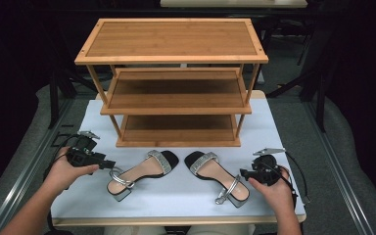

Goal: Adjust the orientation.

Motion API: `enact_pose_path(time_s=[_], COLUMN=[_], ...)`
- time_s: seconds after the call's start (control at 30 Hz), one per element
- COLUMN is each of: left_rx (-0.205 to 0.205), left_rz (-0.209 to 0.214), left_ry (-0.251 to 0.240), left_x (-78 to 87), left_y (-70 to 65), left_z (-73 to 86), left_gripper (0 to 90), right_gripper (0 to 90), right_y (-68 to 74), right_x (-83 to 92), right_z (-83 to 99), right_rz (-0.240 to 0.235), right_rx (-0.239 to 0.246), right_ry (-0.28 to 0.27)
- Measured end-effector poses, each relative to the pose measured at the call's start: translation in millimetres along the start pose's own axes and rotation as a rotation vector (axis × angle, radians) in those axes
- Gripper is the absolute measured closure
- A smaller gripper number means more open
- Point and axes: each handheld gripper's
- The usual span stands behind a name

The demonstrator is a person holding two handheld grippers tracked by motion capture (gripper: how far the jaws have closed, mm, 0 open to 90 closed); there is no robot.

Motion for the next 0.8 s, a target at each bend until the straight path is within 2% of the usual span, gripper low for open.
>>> enact_pose_path(time_s=[0.2,0.37,0.43,0.5,0.57,0.67,0.77,0.8], left_rx=[-0.043,-0.062,-0.072,-0.077,-0.068,-0.062,-0.07,-0.086], left_rz=[-0.007,-0.017,-0.031,-0.063,-0.072,-0.06,-0.047,-0.043], left_ry=[0.056,0.089,0.105,0.12,0.128,0.133,0.135,0.141], left_x=[-0.7,-3.5,-4.1,-4.7,-4.9,-4.8,-5.4,-5.6], left_y=[-6.9,-13.8,-15.4,-15.8,-14.9,-15.6,-22.5,-25.8], left_z=[-11.0,-20.6,-23.9,-28.2,-31.7,-36.1,-39.9,-41.3], left_gripper=[39.6,38.7,38.7,38.7,38.6,37.5,36.3,36.2], right_gripper=[43.9,43.9,43.9,43.9,43.9,43.9,43.9,43.9], right_y=[-0.2,0.1,0.6,0.4,0.7,0.5,-0.7,-1.1], right_x=[0.0,-1.3,-2.8,-3.4,-3.8,-2.9,-2.2,-2.2], right_z=[-0.1,0.3,0.8,0.9,1.1,1.0,1.0,1.0], right_rz=[0.0,-0.003,-0.002,-0.005,0.001,0.0,0.001,-0.001], right_rx=[-0.003,-0.003,-0.002,0.002,0.004,-0.002,-0.002,-0.002], right_ry=[-0.004,0.0,-0.003,-0.001,-0.005,-0.007,-0.009,-0.01])
Point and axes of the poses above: each handheld gripper's, and its own axes: x roughly backward along the jaws, z roughly out of its underside, y roughly to its left, and after that the axes turned 4 degrees about -y, right-handed
